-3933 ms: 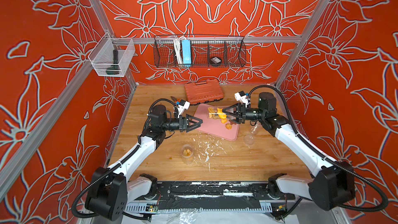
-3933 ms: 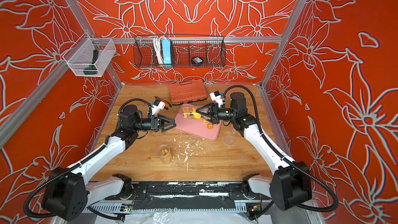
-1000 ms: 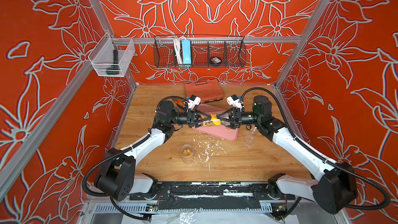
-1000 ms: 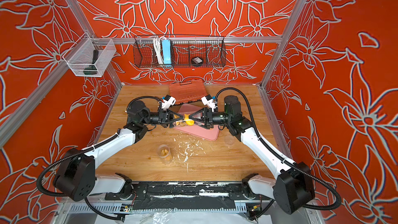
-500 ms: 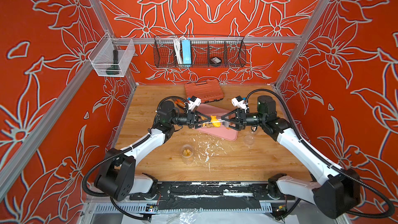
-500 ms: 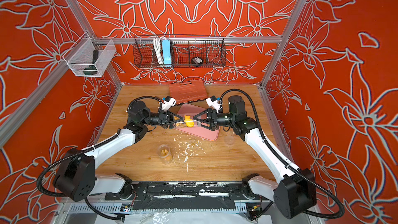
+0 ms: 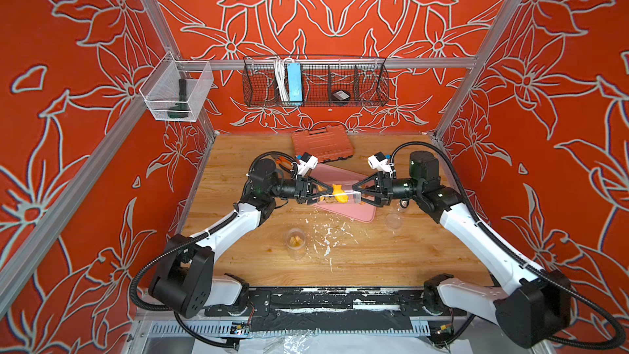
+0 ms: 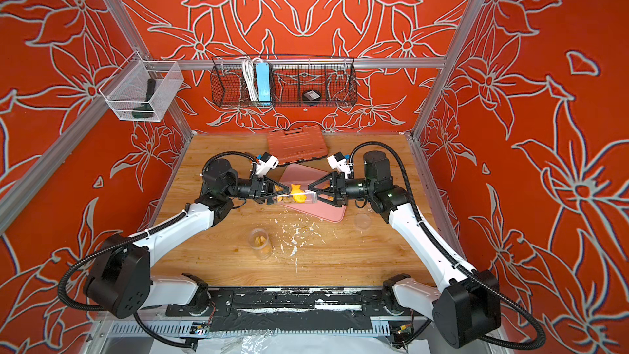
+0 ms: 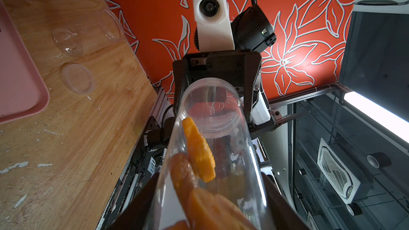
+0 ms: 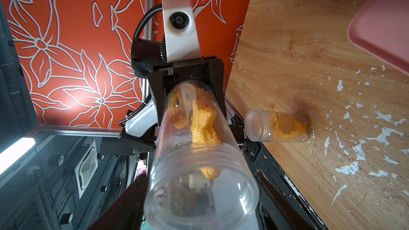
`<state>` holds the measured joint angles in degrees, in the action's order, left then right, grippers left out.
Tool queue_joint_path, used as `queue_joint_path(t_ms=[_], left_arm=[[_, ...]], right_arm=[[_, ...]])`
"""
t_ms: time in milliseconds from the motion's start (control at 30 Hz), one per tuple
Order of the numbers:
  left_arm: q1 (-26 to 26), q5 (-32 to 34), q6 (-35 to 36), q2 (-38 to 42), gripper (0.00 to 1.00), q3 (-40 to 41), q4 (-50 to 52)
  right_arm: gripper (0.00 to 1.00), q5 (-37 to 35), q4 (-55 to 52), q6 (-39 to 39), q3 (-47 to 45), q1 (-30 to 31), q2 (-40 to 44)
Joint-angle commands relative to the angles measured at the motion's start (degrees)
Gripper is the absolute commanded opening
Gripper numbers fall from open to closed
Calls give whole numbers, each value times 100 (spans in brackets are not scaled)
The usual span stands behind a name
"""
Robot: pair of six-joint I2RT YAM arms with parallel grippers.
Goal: Pour the cookies out of the jar
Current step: Pick up the jar from the center of the board, then unscrew the lid from the jar.
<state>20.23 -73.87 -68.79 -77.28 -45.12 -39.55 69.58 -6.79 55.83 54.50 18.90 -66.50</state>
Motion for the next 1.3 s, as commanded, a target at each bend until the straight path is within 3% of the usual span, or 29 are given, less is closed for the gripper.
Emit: queue_joint_path(t_ms=[0, 367, 533, 800, 933, 1133, 1267], left_arm=[[-28, -146, 15, 107, 56, -93, -71], [-28, -145, -11, 76, 56, -119, -104], [-36, -146, -16, 82, 56, -111, -101], [-54, -146, -38, 111, 56, -91, -96], [-74, -154, -38, 125, 56, -67, -95], [-98, -172, -38, 168, 56, -58, -71], [-107, -172, -38, 201, 56, -45, -45]], right_arm=[[73, 271, 271, 122, 39, -27, 102], [69, 369, 968, 599, -299, -26, 117], [63, 416, 954, 467, -301, -26, 159], [60, 463, 743, -432, -251, -35, 103], [59, 597, 356, -1235, -88, -46, 57], [49, 638, -69, -2141, 65, -78, -22], [48, 488, -250, -2691, -32, -88, 152]])
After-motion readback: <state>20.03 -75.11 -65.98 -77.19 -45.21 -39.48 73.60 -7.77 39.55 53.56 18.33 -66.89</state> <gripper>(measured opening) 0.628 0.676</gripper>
